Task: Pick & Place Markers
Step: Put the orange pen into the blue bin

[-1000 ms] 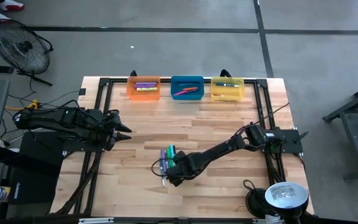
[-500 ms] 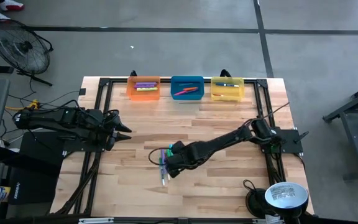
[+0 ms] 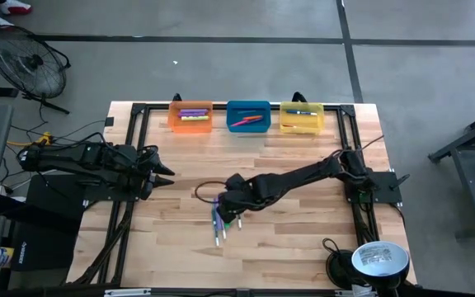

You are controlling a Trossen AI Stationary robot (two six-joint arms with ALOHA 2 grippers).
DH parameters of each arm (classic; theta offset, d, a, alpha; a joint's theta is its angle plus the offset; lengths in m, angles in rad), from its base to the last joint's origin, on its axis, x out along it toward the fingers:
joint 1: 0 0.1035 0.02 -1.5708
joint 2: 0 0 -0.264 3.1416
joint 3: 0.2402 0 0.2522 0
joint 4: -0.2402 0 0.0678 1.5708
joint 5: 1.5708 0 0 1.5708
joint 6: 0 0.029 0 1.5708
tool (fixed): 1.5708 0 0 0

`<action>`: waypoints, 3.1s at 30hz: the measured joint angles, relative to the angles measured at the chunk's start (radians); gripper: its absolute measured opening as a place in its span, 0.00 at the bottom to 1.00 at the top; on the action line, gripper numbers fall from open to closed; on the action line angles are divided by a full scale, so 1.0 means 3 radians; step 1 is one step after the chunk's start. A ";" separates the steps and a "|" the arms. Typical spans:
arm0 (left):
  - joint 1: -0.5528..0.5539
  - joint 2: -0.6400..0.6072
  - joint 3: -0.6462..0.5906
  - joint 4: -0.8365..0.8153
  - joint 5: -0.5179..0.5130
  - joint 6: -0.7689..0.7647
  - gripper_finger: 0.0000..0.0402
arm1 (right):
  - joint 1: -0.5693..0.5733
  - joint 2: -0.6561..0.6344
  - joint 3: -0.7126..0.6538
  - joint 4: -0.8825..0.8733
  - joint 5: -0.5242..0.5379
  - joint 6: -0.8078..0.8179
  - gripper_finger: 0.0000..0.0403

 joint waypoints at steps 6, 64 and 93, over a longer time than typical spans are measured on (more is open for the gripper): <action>0.0000 0.0000 0.0000 0.0000 -0.0005 0.0000 0.39 | -0.0166 -0.0092 0.0000 0.0031 0.0026 -0.0249 0.08; -0.0001 0.0001 0.0000 -0.0389 -0.1465 -0.1208 0.39 | -0.2815 -0.0236 0.0004 0.0507 -0.0684 -0.5217 0.08; 0.0000 0.0005 0.0001 -0.0441 -0.1727 -0.1574 0.39 | -0.2967 0.0361 0.0005 0.0472 -0.1115 -0.5742 0.08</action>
